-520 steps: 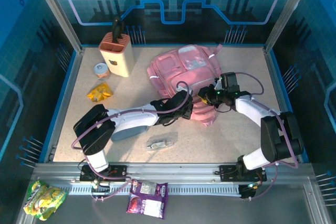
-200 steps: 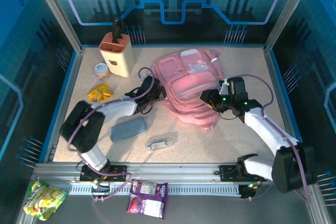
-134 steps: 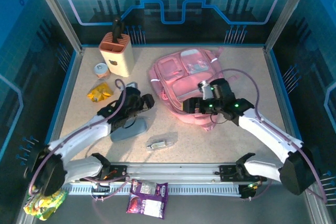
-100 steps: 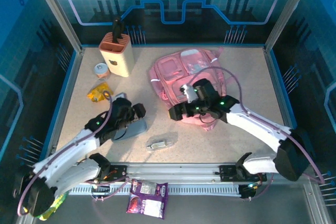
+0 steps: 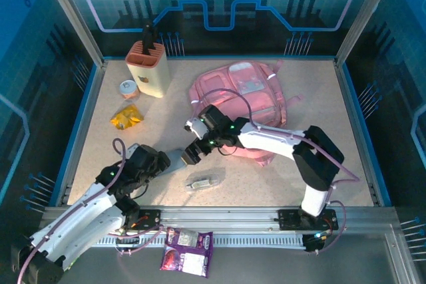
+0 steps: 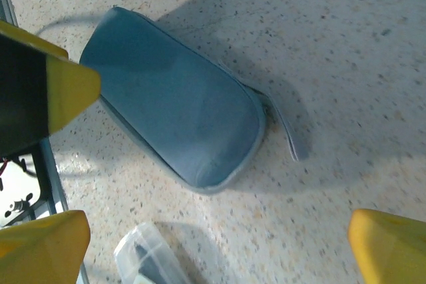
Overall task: Pack the student bag
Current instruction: Pick up the glasses case from the bottom-left of the table.
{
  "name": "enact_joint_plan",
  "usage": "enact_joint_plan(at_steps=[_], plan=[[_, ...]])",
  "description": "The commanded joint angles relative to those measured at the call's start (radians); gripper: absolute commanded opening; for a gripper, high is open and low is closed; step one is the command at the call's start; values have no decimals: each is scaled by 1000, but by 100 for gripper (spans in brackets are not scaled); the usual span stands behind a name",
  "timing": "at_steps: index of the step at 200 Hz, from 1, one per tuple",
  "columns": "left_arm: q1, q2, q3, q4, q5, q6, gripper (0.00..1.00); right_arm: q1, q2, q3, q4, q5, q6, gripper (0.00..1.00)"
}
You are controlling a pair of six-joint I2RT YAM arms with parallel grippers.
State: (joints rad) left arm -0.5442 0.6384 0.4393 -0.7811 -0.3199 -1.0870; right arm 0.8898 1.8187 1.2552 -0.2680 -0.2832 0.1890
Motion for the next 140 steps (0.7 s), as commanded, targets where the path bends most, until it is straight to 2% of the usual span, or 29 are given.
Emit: enact_joint_plan(at_steps=[1,38,60,91,113,140], plan=[[10,-5,-24,-28,-28,-74,99,9,92,98,22,-43,-34,100],[35,11,-53,49,-36,-86,98,9,229,208,25,-100,-40,100],[92,33,-81,136,34,-63,95,11,274,246,4,-122,-51,100],[143,59,-100,229,55,-34,93,24,252,199,20,-144,-50,100],[214,99,-100,297,91,11,93,51,217,166,-1,-142,-68,100],[311,151,-84,403,176,90,93,105,161,136,-68,-48,-83,100]])
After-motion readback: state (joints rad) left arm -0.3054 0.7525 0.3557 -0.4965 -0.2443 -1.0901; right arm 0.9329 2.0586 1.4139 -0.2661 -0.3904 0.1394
